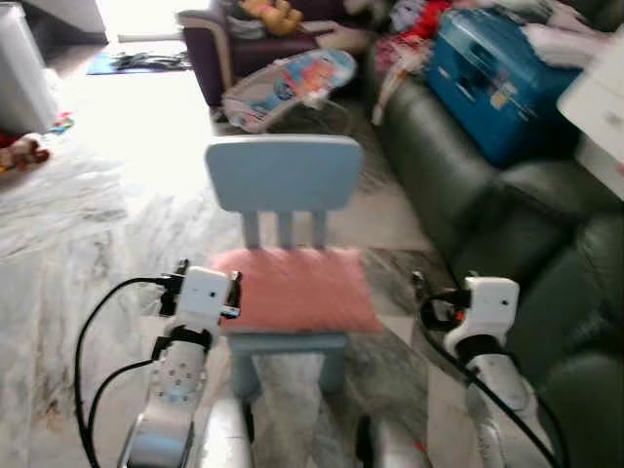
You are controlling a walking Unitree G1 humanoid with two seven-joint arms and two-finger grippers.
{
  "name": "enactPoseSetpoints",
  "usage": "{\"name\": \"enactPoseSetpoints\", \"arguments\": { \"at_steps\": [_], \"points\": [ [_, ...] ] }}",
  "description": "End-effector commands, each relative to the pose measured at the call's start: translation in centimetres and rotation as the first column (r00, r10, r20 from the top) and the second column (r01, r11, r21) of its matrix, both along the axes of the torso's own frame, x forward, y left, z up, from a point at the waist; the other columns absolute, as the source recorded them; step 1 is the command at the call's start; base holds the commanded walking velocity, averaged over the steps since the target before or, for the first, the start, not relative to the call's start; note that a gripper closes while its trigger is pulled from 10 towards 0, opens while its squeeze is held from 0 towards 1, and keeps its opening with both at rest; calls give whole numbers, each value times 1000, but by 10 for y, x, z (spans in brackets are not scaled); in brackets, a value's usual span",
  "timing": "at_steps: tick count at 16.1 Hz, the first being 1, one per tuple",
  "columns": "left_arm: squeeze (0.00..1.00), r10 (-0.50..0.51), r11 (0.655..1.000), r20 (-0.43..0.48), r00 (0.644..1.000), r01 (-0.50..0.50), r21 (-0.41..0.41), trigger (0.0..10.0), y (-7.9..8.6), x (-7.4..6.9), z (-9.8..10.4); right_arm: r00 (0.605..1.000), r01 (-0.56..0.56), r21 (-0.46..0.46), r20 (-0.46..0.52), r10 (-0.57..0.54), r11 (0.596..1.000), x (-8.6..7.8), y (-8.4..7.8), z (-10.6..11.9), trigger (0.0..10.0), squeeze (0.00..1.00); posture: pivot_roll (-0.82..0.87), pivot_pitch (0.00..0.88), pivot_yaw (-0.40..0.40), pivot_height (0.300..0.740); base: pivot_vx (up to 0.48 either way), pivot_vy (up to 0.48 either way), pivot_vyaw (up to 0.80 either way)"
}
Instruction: Move the pillow to the sofa
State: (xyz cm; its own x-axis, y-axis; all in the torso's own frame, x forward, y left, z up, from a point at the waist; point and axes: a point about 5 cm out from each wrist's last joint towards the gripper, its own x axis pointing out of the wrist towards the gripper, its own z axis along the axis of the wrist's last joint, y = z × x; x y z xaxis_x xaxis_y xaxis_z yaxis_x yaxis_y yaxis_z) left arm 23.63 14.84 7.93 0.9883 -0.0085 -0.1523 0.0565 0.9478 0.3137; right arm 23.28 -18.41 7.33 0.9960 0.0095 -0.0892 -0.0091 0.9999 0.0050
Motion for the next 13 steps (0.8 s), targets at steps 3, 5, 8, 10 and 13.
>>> {"name": "enactPoseSetpoints", "arguments": {
  "at_steps": [3,5,8,10,13],
  "points": [
    [0,17,1000,-20,1000,-16,21,10000,5,-1,-2,1000,-15,9,0,15,1000,1,1,0,10000,0,-9,0,-35,651,293,368,0],
    [0,15,1000,-22,1000,-14,19,10000,4,-1,-3,1000,-12,5,-1,12,1000,1,0,0,10000,0,-11,0,-34,651,266,398,0],
    [0,8,1000,-35,999,-7,27,10000,4,-1,-5,1000,-9,-1,5,9,1000,2,0,2,10000,0,-9,0,-35,651,91,0,0],
    [0,-4,1000,-30,1000,4,5,10000,3,-2,-3,1000,-13,0,9,13,1000,2,1,2,10000,0,-8,0,-35,651,422,0,0],
    [0,-6,1000,-37,999,7,28,10000,2,-3,-5,1000,-18,-2,11,18,1000,2,2,2,10000,0,-7,0,-36,651,415,0,0]
  ]
}}
